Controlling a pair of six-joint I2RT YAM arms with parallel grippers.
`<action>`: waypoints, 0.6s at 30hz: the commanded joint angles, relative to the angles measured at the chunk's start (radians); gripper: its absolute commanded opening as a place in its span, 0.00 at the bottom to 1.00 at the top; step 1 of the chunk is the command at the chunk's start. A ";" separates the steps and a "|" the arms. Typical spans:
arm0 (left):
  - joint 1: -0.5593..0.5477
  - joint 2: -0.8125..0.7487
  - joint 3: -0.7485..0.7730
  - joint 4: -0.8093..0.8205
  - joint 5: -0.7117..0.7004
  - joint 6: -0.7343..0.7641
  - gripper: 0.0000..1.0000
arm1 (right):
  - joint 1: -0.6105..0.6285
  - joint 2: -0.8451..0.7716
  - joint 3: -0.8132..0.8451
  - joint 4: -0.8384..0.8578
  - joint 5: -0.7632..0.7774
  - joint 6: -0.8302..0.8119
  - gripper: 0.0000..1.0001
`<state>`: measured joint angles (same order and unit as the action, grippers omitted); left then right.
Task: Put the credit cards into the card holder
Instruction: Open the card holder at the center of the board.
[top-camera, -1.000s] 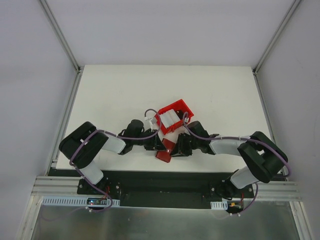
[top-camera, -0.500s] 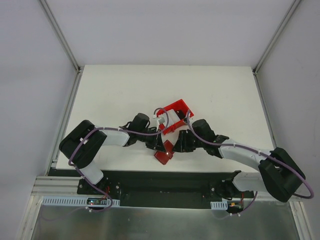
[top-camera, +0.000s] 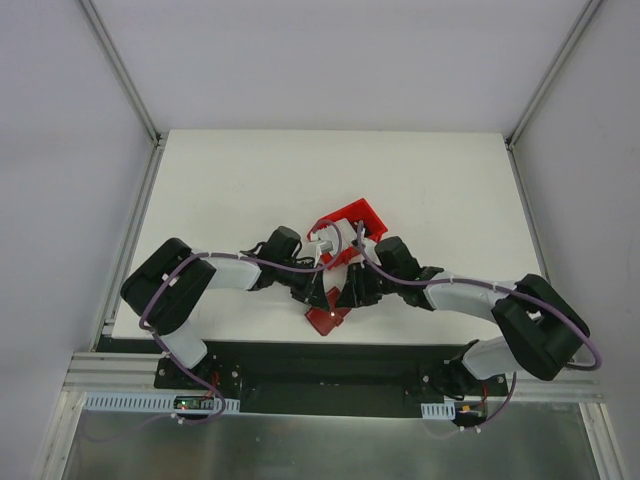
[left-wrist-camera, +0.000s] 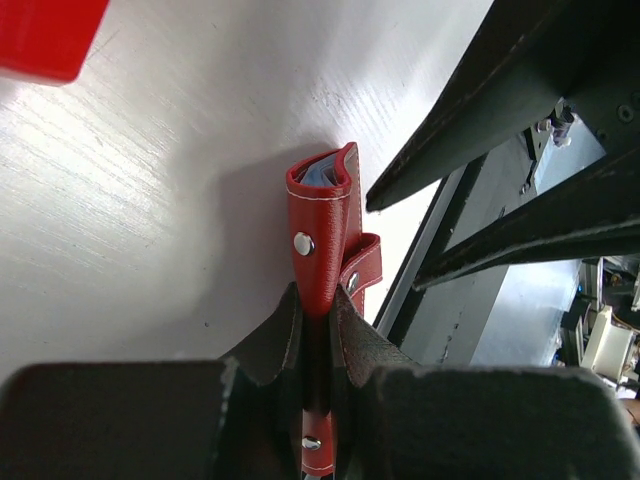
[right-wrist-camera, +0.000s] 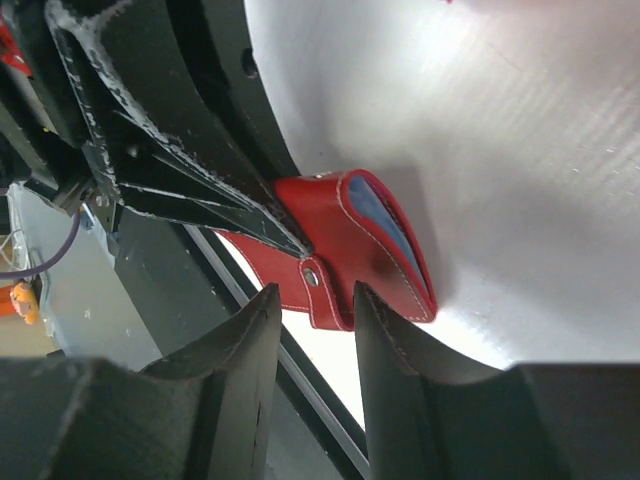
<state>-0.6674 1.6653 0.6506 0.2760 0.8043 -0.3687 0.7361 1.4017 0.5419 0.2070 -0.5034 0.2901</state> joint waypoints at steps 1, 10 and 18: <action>-0.006 0.011 0.017 -0.028 0.003 0.037 0.00 | 0.022 0.039 -0.002 0.088 -0.080 0.018 0.37; -0.006 -0.002 0.015 -0.008 0.001 0.027 0.00 | 0.039 0.077 -0.028 0.058 -0.058 -0.006 0.38; -0.005 -0.002 0.004 0.048 -0.037 -0.015 0.00 | 0.074 0.154 0.007 0.144 -0.193 0.000 0.34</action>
<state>-0.6666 1.6661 0.6521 0.2699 0.8024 -0.3706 0.7700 1.4971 0.5163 0.2905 -0.5964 0.3012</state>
